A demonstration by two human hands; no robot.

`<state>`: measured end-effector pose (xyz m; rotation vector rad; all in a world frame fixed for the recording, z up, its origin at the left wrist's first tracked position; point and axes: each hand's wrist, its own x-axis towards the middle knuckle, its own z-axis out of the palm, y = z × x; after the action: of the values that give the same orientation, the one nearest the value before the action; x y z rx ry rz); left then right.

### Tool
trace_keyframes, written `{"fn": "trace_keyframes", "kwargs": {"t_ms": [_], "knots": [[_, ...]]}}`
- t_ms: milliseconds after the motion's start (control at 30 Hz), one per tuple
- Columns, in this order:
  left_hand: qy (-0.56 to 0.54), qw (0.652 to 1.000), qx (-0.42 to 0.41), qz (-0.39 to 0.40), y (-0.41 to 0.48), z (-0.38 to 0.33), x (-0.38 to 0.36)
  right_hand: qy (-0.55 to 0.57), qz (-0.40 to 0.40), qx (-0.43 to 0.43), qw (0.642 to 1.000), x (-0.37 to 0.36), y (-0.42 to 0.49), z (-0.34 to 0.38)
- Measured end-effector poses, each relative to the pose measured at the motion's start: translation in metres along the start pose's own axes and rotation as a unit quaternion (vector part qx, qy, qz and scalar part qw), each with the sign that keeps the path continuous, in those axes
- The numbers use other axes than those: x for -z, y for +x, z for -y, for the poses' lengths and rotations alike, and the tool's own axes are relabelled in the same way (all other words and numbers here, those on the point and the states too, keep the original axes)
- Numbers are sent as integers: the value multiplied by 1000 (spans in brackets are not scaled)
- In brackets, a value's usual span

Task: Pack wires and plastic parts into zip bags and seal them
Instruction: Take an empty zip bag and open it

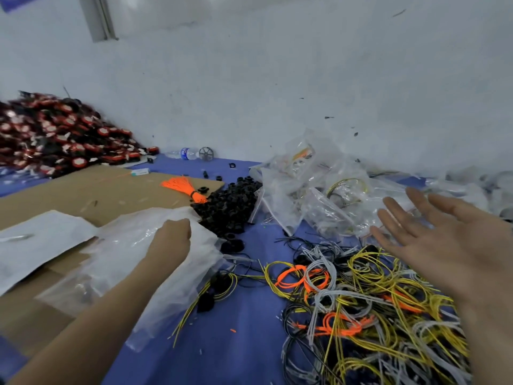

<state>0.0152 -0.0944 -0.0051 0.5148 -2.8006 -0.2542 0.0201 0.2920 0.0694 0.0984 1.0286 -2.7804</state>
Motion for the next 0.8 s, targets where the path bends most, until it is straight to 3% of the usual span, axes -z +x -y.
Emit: {"fn": "trace_keyframes", "kwargs": {"t_ms": [167, 333, 400, 433, 500, 533, 633, 700, 800], "knots": [[-42, 997, -13, -67, 2, -12, 10, -16, 5, -17, 1000, -9, -4, -7], [-238, 971, 14, -36, 20, -35, 18, -17, -4, -16, 1000, -7, -1, -8], [-329, 939, -4, -100, 24, -46, 23, -17, 1, -15, 1000, -7, 1, -9], [-334, 929, -52, -149, 26, -51, 27, -15, 7, -16, 1000, -7, 2, -10], [-274, 925, -172, -200, 34, -61, 29, -12, 9, -18, 1000, -6, 4, -13], [-219, 934, -212, -185, 41, -67, 25, -13, 11, -19, 1000, -6, 5, -14], [11, 966, -257, 16, 53, -83, -10, -12, 9, -21, 1000, -8, 6, -16], [173, 936, -270, 143, 54, -86, -42, -17, 15, -20, 1000, -9, 7, -18], [266, 919, -263, 123, 47, -87, -70, -26, 33, -30, 999, -12, 6, -23]]}}
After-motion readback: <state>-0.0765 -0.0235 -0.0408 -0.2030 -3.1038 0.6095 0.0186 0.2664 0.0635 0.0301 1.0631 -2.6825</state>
